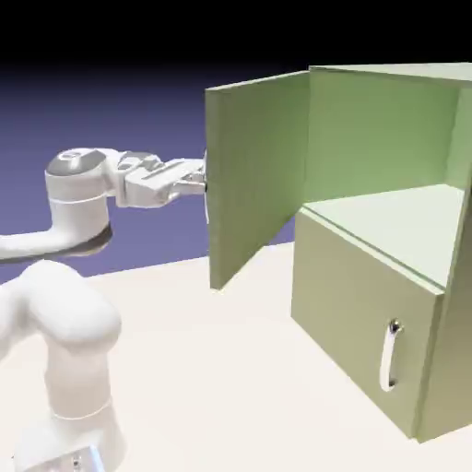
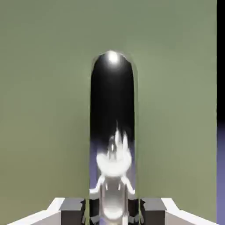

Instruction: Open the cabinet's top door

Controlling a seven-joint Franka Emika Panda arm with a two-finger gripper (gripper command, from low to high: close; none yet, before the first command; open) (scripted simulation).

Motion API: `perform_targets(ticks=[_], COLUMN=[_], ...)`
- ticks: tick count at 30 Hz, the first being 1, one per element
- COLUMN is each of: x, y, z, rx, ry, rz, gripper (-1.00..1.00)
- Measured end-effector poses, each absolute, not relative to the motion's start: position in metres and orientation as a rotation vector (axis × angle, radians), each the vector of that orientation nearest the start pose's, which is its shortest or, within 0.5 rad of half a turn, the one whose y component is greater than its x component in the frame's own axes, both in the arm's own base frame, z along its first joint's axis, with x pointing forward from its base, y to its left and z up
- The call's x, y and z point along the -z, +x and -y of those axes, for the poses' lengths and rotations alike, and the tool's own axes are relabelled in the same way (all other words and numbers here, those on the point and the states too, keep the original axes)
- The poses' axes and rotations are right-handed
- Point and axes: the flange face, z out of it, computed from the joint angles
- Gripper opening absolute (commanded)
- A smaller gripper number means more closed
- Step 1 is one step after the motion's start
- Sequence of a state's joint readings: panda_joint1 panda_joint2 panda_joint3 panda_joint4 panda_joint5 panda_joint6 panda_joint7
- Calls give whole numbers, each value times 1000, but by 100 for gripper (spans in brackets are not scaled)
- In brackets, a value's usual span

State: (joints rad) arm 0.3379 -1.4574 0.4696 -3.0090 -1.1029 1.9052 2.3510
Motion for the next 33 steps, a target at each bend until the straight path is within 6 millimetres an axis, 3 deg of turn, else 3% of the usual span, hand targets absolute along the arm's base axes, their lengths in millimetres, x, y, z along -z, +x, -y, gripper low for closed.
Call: perform_targets(ticks=[7,16,33], x=[-518,-518,-518], y=[156,140,155], z=[-153,-247,-397], rx=[2309,2394,2492], ry=[-1481,-1354,-1092], rz=[-1784,-2033,-2432], gripper=[-100,-100,-100])
